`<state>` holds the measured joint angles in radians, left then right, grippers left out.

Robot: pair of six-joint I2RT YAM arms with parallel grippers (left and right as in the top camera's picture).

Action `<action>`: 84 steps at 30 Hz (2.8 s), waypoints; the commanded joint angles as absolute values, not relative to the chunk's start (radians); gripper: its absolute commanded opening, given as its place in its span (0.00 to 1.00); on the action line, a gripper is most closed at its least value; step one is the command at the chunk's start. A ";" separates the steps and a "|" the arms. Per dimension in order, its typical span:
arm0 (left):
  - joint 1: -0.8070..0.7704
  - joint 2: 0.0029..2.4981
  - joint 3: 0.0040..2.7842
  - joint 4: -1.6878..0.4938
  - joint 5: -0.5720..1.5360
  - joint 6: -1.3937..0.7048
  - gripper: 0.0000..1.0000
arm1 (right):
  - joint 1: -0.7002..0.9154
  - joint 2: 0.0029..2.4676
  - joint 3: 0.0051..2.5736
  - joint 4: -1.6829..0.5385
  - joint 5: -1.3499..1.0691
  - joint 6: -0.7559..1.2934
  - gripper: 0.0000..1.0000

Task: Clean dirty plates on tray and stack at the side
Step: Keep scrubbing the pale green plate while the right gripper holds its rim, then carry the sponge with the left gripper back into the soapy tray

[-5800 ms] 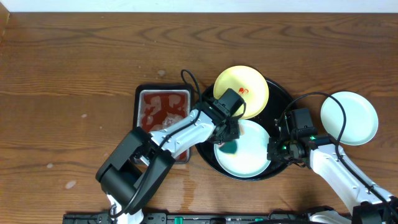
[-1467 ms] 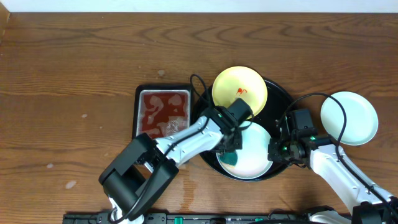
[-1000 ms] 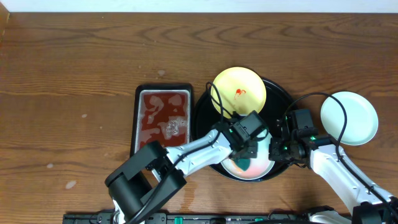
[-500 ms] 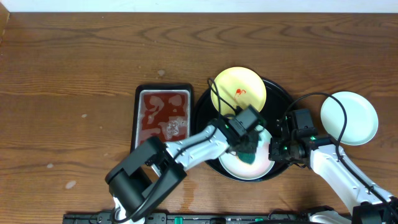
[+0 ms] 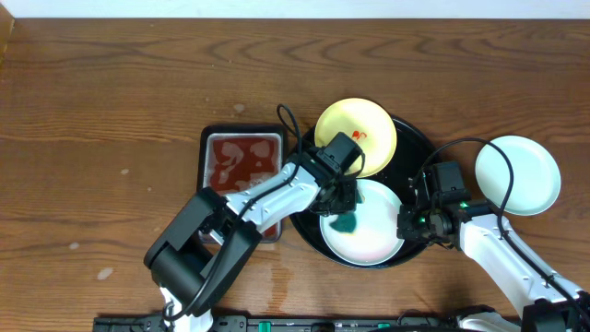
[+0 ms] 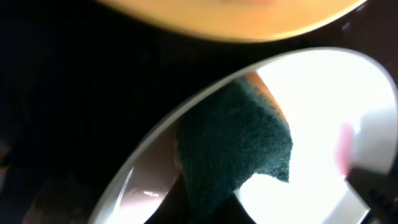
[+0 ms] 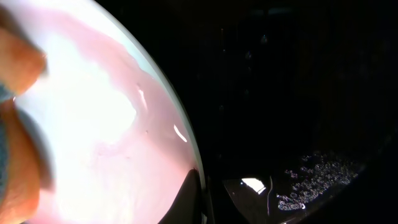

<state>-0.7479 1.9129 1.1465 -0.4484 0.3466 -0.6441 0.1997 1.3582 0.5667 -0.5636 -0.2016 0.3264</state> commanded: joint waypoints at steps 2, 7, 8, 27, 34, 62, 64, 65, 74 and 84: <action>-0.731 1.930 1.102 -0.551 0.280 -0.579 0.08 | 0.217 1.361 0.554 -0.568 -0.199 0.329 0.01; -0.731 1.861 1.102 -0.593 0.281 -0.532 0.08 | 0.217 1.361 0.554 -0.569 -0.199 0.329 0.01; -0.731 1.842 1.102 -0.599 0.280 -0.524 0.07 | 0.217 1.361 0.554 -0.569 -0.199 0.329 0.01; -0.555 1.520 1.102 -0.750 0.140 -0.393 0.08 | 0.217 1.361 0.554 -0.571 -0.199 0.329 0.01; -0.415 1.521 1.102 -0.789 0.139 -0.300 0.07 | 0.217 1.361 0.554 -0.572 -0.199 0.329 0.01; -0.231 1.651 1.022 -0.653 0.084 -0.262 0.08 | 0.217 1.361 0.554 -0.572 -0.199 0.329 0.01; -0.231 1.663 1.022 -0.653 0.084 -0.262 0.17 | 0.217 1.361 0.554 -0.572 -0.199 0.329 0.01; -0.231 1.668 1.022 -0.653 0.084 -0.262 0.24 | 0.217 1.361 0.554 -0.572 -0.199 0.329 0.01; -0.231 1.682 1.022 -0.662 0.084 -0.263 0.48 | 0.217 1.361 0.554 -0.572 -0.199 0.329 0.01; -0.231 1.682 1.020 -0.732 0.086 -0.263 0.48 | 0.217 1.361 0.554 -0.572 -0.199 0.329 0.01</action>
